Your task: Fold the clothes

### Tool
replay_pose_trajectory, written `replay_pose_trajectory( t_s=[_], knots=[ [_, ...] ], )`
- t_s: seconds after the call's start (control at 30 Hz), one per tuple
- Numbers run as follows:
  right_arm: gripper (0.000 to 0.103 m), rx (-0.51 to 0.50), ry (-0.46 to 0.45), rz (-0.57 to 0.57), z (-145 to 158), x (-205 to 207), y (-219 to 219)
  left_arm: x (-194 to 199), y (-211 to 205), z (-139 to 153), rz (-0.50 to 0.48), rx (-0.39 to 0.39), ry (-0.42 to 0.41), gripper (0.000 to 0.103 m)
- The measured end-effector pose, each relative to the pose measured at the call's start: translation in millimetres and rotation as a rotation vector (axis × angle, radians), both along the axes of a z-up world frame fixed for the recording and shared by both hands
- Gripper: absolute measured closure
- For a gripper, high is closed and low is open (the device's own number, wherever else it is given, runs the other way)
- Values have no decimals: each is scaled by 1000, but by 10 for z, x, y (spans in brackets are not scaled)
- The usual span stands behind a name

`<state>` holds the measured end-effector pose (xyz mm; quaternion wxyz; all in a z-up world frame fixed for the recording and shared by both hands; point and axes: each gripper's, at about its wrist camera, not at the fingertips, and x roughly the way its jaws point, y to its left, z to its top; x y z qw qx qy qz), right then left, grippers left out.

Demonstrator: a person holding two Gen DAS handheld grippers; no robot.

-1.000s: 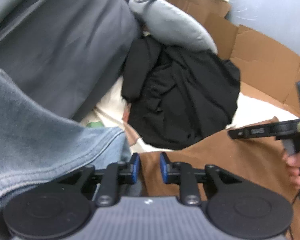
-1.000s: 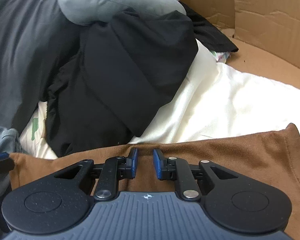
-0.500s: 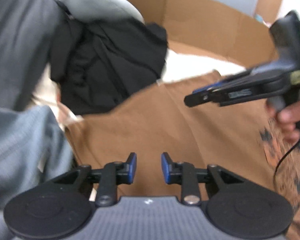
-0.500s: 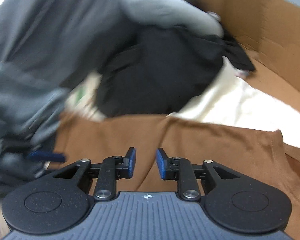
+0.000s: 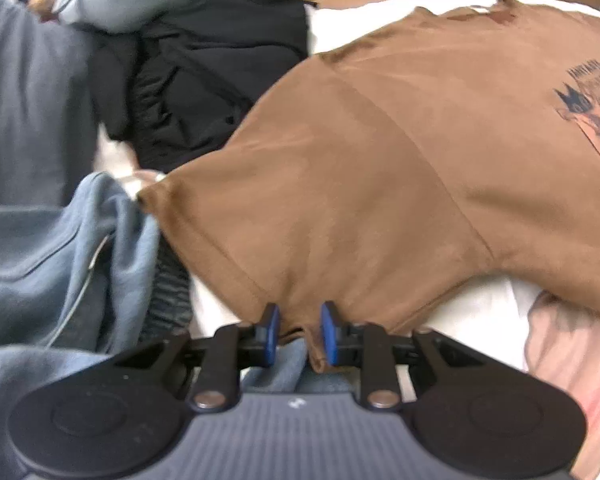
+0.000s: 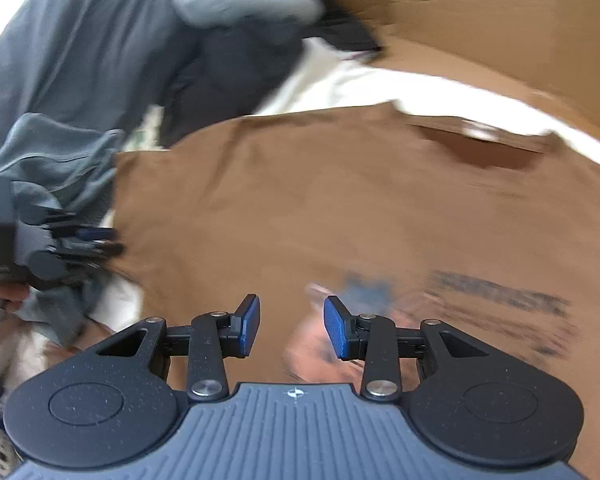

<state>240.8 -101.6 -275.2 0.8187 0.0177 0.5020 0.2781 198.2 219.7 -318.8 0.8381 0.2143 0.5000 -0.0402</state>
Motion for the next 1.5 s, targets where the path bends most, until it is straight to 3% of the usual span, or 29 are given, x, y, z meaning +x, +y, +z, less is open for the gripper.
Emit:
replay_pose_trajectory(
  t_s=[0.2,0.5,0.67,0.8,0.87,0.97,1.1,1.37,1.5],
  knots=[
    [54,4,-24,-140,134,-234,-675,-198,-115,178,62,43,-62,73],
    [49,41,-51,-295,-50,-696,-1388,-261,-73,598,231,-79,-184,73],
    [49,61,-18,-365,-275,-814,-1561,-60,12,536,243,-149,-162,81],
    [49,64,-26,-356,-297,-847,-1564,33,8,314,230,-136,-82,84],
    [49,70,-27,-352,-299,-850,-1560,0,53,216,242,-112,-56,85],
    [49,72,-26,-344,-296,-876,-1563,-128,240,195,292,-159,-62,83],
    [49,69,-24,-329,-290,-920,-1572,-293,444,178,342,-144,-53,79],
    [49,63,-10,-330,-312,-973,-1618,-411,537,60,304,28,56,88],
    [49,75,-14,-336,-315,-965,-1638,-369,365,254,303,29,13,88]
  ],
)
